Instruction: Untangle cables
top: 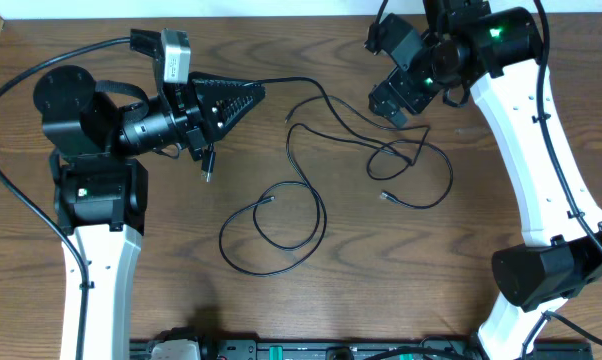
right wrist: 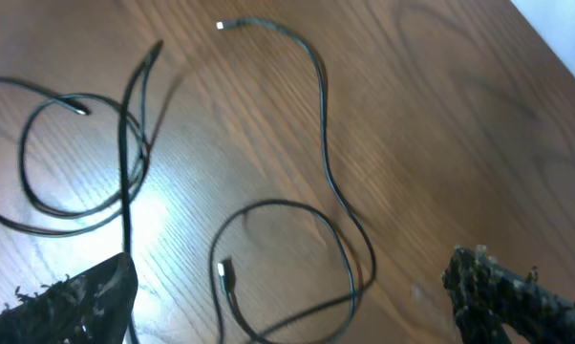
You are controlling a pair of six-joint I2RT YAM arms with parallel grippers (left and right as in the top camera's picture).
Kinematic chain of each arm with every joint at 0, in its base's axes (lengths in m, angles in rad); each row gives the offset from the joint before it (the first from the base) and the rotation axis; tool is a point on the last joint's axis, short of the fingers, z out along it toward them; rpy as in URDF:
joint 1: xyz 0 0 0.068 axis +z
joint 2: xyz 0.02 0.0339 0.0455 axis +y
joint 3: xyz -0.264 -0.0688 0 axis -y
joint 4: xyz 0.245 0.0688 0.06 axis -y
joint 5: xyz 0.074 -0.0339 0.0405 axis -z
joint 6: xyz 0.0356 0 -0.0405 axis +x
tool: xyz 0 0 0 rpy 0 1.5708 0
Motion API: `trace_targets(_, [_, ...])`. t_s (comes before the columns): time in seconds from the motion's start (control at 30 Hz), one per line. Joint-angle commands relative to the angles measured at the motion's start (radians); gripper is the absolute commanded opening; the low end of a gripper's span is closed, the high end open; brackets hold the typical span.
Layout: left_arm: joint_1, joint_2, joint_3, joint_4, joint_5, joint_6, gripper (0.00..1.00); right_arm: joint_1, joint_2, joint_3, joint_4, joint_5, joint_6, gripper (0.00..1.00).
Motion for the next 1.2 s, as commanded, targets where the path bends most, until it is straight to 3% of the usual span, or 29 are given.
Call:
trace_targets(0.0, [0.006, -0.01, 0.007, 0.004, 0.018, -0.01, 0.08, 0.014, -0.012, 0.002, -0.016, 0.026, 0.033, 0.99])
trace_targets(0.4, [0.015, -0.006, 0.007, 0.002, 0.0, 0.0, 0.08, 0.129, -0.012, 0.002, -0.105, -0.156, -0.217, 0.99])
trace_targets(0.7, [0.112, 0.019, 0.007, -0.16, -0.077, 0.107, 0.07, 0.173, -0.012, 0.002, -0.056, -0.125, -0.216, 0.99])
trace_targets(1.17, [0.122, 0.019, 0.007, -0.156, -0.097, 0.118, 0.08, 0.249, -0.012, 0.002, -0.04, -0.185, -0.216, 0.99])
